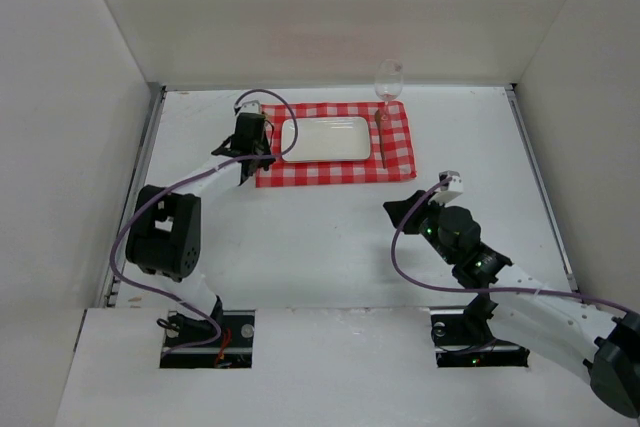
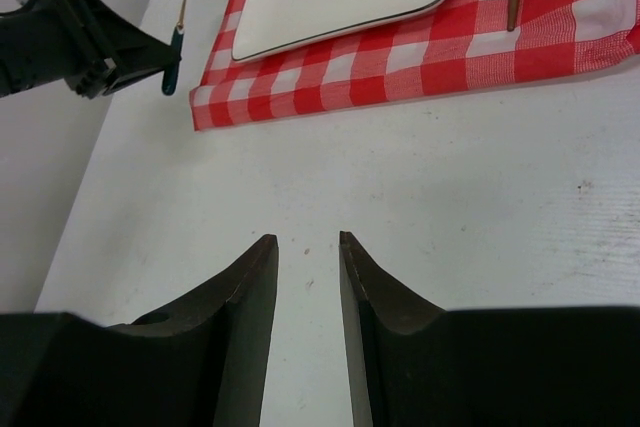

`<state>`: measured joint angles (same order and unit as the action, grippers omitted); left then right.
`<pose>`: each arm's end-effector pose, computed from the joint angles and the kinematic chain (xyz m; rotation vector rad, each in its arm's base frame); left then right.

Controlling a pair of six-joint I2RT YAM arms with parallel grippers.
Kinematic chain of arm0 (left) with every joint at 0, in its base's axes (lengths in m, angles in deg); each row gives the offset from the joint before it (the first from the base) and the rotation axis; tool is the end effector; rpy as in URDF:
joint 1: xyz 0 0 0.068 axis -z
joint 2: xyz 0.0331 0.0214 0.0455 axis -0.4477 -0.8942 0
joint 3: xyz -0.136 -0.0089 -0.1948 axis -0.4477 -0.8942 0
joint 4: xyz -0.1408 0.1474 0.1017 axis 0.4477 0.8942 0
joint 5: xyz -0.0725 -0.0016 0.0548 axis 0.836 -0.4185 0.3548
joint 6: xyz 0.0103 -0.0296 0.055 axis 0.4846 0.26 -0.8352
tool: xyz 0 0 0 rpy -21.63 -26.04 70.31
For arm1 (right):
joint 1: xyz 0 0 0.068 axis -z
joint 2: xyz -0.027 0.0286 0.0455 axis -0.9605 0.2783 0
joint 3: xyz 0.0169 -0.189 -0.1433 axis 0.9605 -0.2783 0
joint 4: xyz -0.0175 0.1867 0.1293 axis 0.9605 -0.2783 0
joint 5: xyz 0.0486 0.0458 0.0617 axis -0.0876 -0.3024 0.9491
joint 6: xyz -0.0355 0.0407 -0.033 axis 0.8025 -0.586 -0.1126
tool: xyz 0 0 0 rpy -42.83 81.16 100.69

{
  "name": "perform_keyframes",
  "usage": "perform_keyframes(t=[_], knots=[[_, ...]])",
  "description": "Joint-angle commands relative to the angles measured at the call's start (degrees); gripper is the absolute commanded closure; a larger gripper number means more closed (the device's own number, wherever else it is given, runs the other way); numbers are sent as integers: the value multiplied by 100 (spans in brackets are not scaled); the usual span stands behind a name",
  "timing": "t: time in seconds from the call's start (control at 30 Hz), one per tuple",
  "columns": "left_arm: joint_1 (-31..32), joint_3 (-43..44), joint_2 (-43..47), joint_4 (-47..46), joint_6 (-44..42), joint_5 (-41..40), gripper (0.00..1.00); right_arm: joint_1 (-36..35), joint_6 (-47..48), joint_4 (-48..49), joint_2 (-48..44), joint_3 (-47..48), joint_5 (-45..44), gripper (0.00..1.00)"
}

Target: Set the dinner table for one person

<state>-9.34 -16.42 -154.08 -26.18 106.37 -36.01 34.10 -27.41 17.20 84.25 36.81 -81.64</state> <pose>0.3350 -0.0958 0.2041 -0.1363 2.1497 -0.1983 0.1543 0.1144 0.2089 0.1459 1.8367 0.7833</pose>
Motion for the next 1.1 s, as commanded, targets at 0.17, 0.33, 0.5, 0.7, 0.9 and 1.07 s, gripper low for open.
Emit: perform_keyframes(t=[0.17, 0.33, 0.5, 0.7, 0.9, 1.07], knots=[[-253, 727, -569, -384, -412, 675, 97, -20, 27, 323, -129, 129, 3, 63], [-263, 894, -930, -331, -395, 658, 97, -20, 27, 314, -173, 121, 3, 63], [-254, 1044, -1150, -331, -395, 622, 97, -11, 18, 341, -111, 121, 21, 63], [-262, 1185, -1431, -331, -386, 649, 96, -20, 36, 350, -94, 129, 3, 63], [-280, 1141, -1581, -384, -456, 640, 94, -20, 36, 358, -15, 138, 3, 63], [-271, 1088, -1581, -437, -474, 588, 84, -20, 44, 358, -14, 147, 3, 63]])
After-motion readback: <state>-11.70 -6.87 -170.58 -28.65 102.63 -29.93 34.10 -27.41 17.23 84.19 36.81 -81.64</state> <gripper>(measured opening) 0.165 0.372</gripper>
